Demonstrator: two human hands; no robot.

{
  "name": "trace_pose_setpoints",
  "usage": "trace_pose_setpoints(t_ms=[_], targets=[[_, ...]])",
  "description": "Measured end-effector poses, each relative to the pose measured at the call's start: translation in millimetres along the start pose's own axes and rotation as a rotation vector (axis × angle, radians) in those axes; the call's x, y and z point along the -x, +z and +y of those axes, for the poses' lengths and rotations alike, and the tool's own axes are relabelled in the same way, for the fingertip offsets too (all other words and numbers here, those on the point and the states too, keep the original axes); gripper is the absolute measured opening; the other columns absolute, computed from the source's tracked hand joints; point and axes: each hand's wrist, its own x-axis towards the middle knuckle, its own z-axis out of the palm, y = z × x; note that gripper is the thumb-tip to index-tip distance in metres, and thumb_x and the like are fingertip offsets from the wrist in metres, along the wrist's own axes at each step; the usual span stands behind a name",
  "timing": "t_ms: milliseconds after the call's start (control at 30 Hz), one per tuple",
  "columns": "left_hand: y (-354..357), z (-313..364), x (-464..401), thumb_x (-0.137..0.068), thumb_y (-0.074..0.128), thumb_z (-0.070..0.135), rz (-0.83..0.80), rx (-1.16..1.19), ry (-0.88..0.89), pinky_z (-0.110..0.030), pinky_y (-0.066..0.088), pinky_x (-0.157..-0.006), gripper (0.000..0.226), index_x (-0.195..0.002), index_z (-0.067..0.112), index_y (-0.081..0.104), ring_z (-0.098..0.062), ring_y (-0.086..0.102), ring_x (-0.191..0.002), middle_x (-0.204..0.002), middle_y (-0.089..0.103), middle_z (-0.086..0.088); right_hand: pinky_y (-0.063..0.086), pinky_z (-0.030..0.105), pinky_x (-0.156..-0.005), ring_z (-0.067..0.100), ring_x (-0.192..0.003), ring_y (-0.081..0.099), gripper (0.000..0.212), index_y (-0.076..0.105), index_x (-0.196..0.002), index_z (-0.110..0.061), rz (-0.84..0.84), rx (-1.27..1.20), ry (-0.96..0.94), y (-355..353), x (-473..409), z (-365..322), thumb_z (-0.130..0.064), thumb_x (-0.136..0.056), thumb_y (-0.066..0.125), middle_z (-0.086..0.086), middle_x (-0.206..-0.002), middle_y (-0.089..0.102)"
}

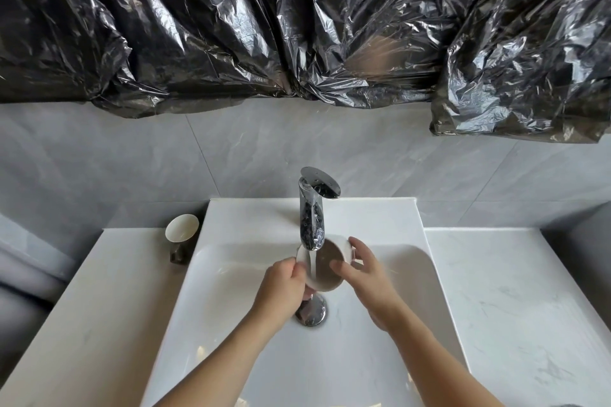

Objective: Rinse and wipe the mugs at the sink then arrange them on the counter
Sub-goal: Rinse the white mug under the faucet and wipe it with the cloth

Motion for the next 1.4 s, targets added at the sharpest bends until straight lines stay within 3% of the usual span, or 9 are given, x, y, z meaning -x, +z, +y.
trace_pose_setpoints(t_ms=[200,433,533,633,833,967,1067,1200,1400], targets=[[-13,11,2,-0.103,0.039,0.027,0.142,-0.537,0.334,-0.036,0.035,-0.062,0.025,-0.083,0.017,0.048,-0.039,0.06,-0.078,-0.082,0.067,-0.016,0.046,0.021,-0.061,0.007,-0.064,0.059,0.05,0.056,-0.11,-0.005,-0.126,0.034,0.165,-1,-8,-9,-0.032,-0.071,0.073,0.002,-0.083,0.061],[-5,3,10,-0.099,0.043,0.029,0.112,-0.226,0.099,-0.039,0.044,-0.068,0.032,-0.071,0.014,0.046,-0.03,0.057,-0.075,-0.068,0.059,-0.003,0.044,0.038,-0.067,0.027,-0.078,0.057,0.078,0.048,-0.125,0.013,-0.109,-0.224,0.211,10,-6,3,-0.027,-0.063,0.072,0.018,-0.095,0.061],[-5,2,7,-0.1,0.04,0.024,0.159,-0.352,0.134,-0.042,0.042,-0.069,0.031,-0.071,0.014,0.041,-0.039,0.059,-0.083,-0.081,0.065,-0.017,0.05,0.042,-0.095,0.026,-0.091,0.062,0.075,0.046,-0.135,-0.001,-0.157,-0.309,0.253,15,-4,6,-0.031,-0.07,0.067,0.014,-0.103,0.065],[-7,1,1,-0.099,0.039,0.02,0.152,-0.474,0.206,-0.041,0.041,-0.071,0.02,-0.109,0.012,0.054,-0.043,0.061,-0.094,-0.095,0.069,-0.021,0.046,0.047,-0.106,0.025,-0.092,0.059,0.053,0.039,-0.141,-0.036,-0.218,-0.222,0.27,17,-4,7,-0.035,-0.09,0.053,0.011,-0.103,0.063],[-14,3,1,-0.095,0.034,0.045,-0.123,-0.444,0.079,-0.036,0.044,-0.091,0.051,-0.143,0.027,0.03,-0.031,0.056,-0.117,-0.13,0.061,-0.006,0.058,0.035,-0.074,0.021,-0.091,0.073,0.054,0.059,-0.126,-0.028,-0.2,-0.012,0.401,13,-3,0,-0.066,-0.095,0.038,0.009,-0.113,0.074],[-15,-10,2,-0.073,0.046,0.087,-0.371,-0.18,-0.055,-0.041,0.042,-0.107,0.081,-0.145,0.058,0.022,-0.018,0.051,-0.13,-0.149,0.045,0.013,0.057,0.032,-0.069,0.02,-0.067,0.068,0.073,0.068,-0.1,-0.02,-0.237,0.195,0.583,7,1,-11,-0.082,-0.087,0.032,0.003,-0.078,0.074],[-12,-19,4,-0.068,0.052,0.089,-0.393,-0.06,-0.081,-0.044,0.045,-0.105,0.088,-0.144,0.048,0.035,-0.016,0.06,-0.119,-0.14,0.055,0.012,0.057,0.028,-0.063,0.021,-0.061,0.064,0.082,0.066,-0.09,-0.014,-0.228,0.23,0.647,5,4,-10,-0.085,-0.086,0.026,0.006,-0.071,0.069],[-6,-3,11,-0.086,0.051,0.058,-0.411,0.106,-0.01,-0.047,0.058,-0.087,0.031,-0.109,0.044,0.066,-0.022,0.07,-0.09,-0.097,0.073,-0.001,0.05,0.022,-0.051,0.018,-0.053,0.06,0.084,0.065,-0.089,-0.013,-0.177,0.297,0.67,5,8,-4,-0.087,-0.084,0.023,0.005,-0.072,0.064],[-6,-1,9,-0.075,0.048,0.06,-0.366,0.14,-0.187,-0.045,0.059,-0.078,0.058,-0.096,0.01,0.068,-0.029,0.071,-0.072,-0.085,0.072,-0.019,0.06,0.033,-0.065,0.028,-0.07,0.07,0.098,0.057,-0.125,-0.008,-0.273,0.544,0.64,-1,7,2,-0.087,-0.083,0.018,0.014,-0.091,0.068]])
